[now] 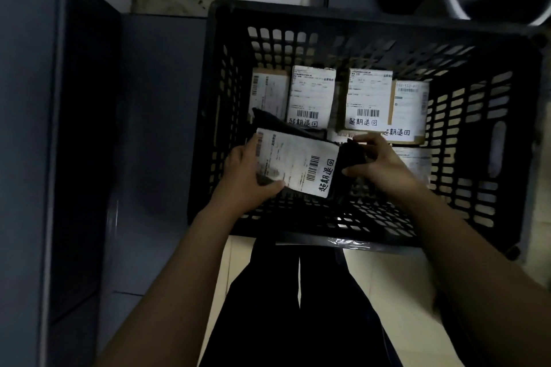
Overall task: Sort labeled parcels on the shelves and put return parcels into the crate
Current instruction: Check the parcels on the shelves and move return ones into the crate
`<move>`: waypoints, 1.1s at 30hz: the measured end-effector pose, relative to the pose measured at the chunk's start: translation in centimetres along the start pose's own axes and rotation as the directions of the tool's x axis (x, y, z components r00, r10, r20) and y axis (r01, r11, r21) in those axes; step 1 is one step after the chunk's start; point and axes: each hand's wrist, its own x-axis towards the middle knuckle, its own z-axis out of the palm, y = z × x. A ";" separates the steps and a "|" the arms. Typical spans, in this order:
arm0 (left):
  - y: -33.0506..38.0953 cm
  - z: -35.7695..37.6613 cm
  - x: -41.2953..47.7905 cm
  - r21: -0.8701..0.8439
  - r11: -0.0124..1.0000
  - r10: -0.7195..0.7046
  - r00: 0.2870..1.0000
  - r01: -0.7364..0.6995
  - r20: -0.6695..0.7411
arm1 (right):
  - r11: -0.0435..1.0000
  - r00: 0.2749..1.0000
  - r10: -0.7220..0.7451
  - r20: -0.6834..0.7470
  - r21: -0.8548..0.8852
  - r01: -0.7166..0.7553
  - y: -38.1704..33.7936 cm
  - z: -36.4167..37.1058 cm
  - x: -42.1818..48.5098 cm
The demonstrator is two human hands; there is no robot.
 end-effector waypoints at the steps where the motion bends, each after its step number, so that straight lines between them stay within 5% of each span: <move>1: -0.3 0.2 -0.2 0.005 1.000 -0.029 0.999 0.029 0.026 | 1.000 0.999 0.020 -0.043 -0.006 -0.021 0.5 0.5 0.1; 8: -2.1 1.9 0.4 0.270 0.950 -0.207 0.965 0.158 0.164 | 0.983 0.998 -0.029 -0.053 -0.182 0.019 2.8 3.8 2.1; 15: -2.2 2.3 1.2 0.454 0.885 -0.198 0.965 0.100 0.174 | 0.933 0.989 0.063 -0.137 -0.345 -0.107 3.1 5.8 3.0; 24: -2.4 2.6 1.4 0.552 0.833 -0.199 0.956 0.049 0.215 | 0.910 1.000 -0.003 -0.016 -0.414 -0.004 3.5 6.8 2.9; 28: -2.2 2.1 1.3 0.527 0.849 -0.126 0.981 0.028 0.150 | 0.870 0.999 -0.051 0.001 -0.491 0.045 2.7 6.8 2.3; 33: 0.4 0.1 -0.4 0.582 0.809 0.128 0.991 -0.084 -0.034 | 0.712 0.973 -0.226 0.050 -0.673 0.200 -0.6 6.4 -0.3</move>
